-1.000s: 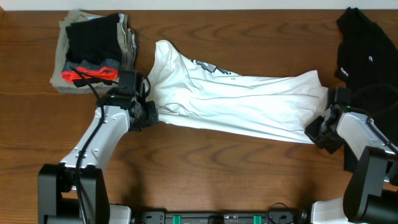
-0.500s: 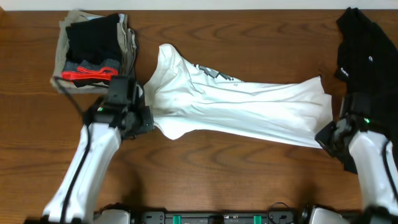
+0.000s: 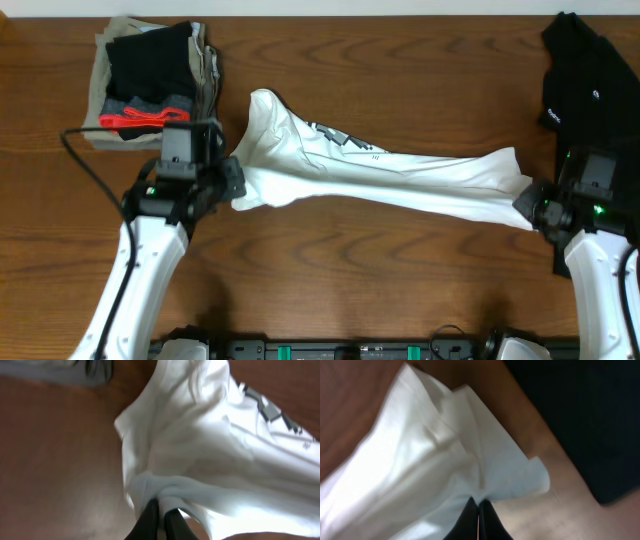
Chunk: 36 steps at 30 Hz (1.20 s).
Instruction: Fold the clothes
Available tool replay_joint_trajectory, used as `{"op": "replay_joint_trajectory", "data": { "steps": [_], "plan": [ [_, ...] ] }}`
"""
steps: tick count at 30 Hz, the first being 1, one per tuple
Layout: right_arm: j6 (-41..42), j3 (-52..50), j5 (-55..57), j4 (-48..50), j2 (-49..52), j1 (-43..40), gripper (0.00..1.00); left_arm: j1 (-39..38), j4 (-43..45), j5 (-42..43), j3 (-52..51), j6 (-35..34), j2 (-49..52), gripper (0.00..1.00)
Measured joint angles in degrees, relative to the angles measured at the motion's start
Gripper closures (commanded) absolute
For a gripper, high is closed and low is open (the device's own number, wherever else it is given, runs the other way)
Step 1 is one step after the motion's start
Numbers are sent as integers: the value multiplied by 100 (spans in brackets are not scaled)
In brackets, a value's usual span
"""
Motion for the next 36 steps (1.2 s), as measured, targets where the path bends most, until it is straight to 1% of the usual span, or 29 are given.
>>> {"op": "replay_joint_trajectory", "data": {
  "steps": [8, 13, 14, 15, 16, 17, 18, 19, 20, 21, 22, 26, 30, 32, 34, 36],
  "plan": [
    [-273, -4, -199, 1322, 833, 0, 99, 0, 1237, -17, 2, 107, 1003, 94],
    [-365, -7, -332, 1840, 1283, 0, 99, 0, 1663, -17, 2, 114, 1552, 94],
    [-385, -7, -369, 1908, 1373, 0, 97, 0, 1703, -17, 2, 116, 1626, 94],
    [-391, -7, -391, 1945, 1443, 0, 92, 0, 1740, -17, 2, 116, 1698, 94],
    [-396, -7, -404, 1961, 1519, 0, 82, 0, 1762, -17, 2, 116, 1762, 94],
    [-385, -7, -404, 1971, 1589, 0, 64, 0, 1790, -20, 2, 116, 1816, 87],
    [-415, -7, -404, 1980, 1641, 0, 46, 0, 1812, -22, 2, 149, 1853, 64],
    [-424, -7, -413, 1985, 1696, 0, 37, 0, 1827, -26, 2, 153, 1882, 46],
    [-426, -7, -409, 1991, 1733, 0, 32, 0, 1834, -37, 2, 149, 1897, 23],
    [-448, -7, -409, 1996, 1770, 0, 26, 2, 1840, -37, 2, 151, 1908, 5],
    [-461, -7, -409, 2002, 1786, 0, 24, 2, 1843, -39, 2, 151, 1910, 2],
    [-568, -4, -415, 2033, 1797, 0, 21, 2, 1888, -39, 2, 181, 1910, 2],
    [-621, 79, -422, 1510, 1759, 0, 21, 2, 1823, -39, 13, 245, 1910, 2],
    [-713, 249, -422, 1062, 1683, 0, 22, 2, 1598, -42, 66, 260, 1908, 2],
    [-887, 435, -424, 839, 1593, -2, 27, 2, 1259, -44, 192, 264, 1906, 2],
    [-1143, 627, -424, 780, 1502, -2, 29, 2, 914, -46, 376, 289, 1873, 2]
  ]
}}
